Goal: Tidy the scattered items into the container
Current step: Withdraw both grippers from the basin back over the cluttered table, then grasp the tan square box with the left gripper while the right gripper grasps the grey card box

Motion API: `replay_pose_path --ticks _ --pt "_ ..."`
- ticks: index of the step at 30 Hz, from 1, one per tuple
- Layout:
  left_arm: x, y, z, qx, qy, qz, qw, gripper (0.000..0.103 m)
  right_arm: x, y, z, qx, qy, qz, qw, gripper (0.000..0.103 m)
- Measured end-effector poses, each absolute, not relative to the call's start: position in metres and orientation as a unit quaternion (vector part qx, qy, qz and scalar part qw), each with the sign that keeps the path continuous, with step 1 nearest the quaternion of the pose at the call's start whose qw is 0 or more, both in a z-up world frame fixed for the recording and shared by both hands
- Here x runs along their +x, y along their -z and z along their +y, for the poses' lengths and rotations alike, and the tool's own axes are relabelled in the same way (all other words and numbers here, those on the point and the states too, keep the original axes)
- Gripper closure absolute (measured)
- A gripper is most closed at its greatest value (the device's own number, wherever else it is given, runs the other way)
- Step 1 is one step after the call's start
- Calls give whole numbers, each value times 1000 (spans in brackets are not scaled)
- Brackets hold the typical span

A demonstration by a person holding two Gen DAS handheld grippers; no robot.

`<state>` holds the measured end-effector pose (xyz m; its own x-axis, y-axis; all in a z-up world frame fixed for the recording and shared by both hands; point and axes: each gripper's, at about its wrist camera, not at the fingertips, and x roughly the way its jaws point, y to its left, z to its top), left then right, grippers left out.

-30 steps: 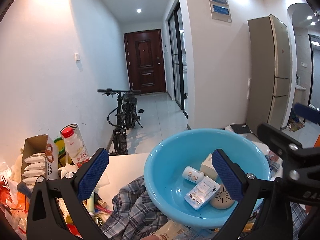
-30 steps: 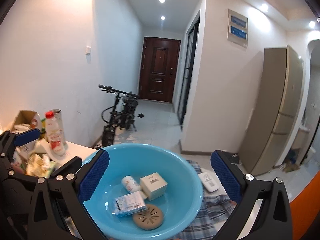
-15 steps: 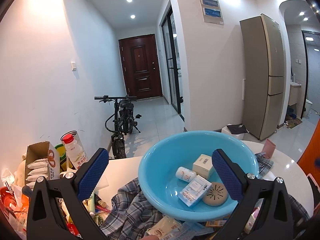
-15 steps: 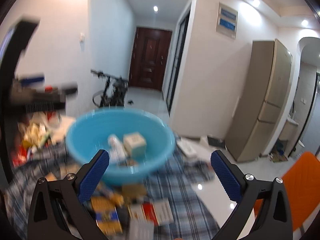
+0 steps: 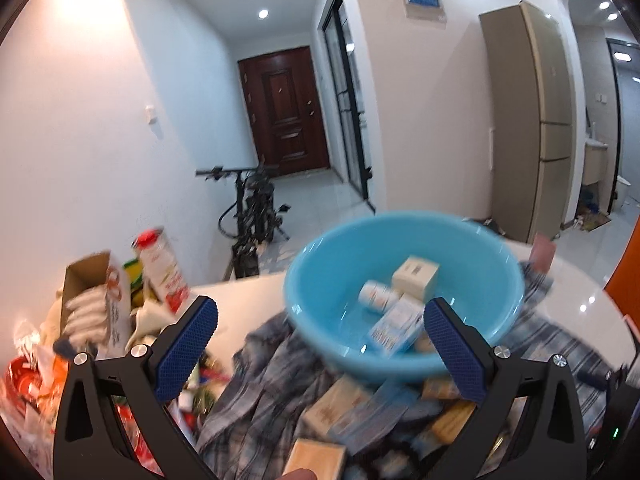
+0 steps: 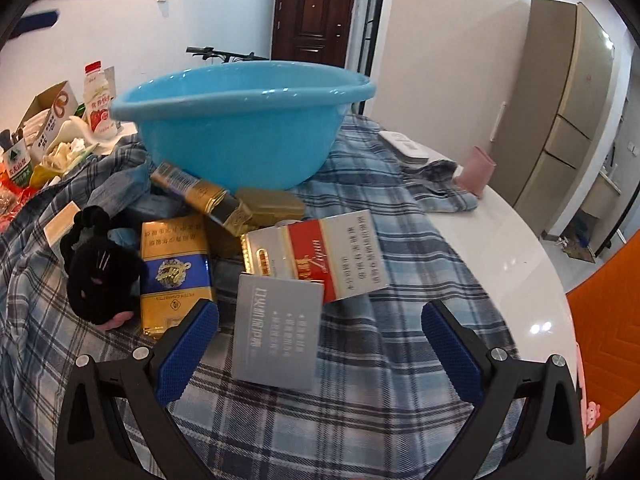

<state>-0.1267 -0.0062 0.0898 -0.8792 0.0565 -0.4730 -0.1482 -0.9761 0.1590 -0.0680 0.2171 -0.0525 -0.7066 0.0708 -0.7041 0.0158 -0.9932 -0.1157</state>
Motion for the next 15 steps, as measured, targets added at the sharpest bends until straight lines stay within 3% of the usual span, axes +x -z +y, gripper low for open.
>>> replay_pose_path --ticks 6,15 --pt "-101 -54 -30 -280 -954 79 71 0 -75 66 208 -395 -916 -66 11 0" --pt "-97 18 -27 -318 -935 141 61 0 -76 74 204 -392 -917 -71 15 0"
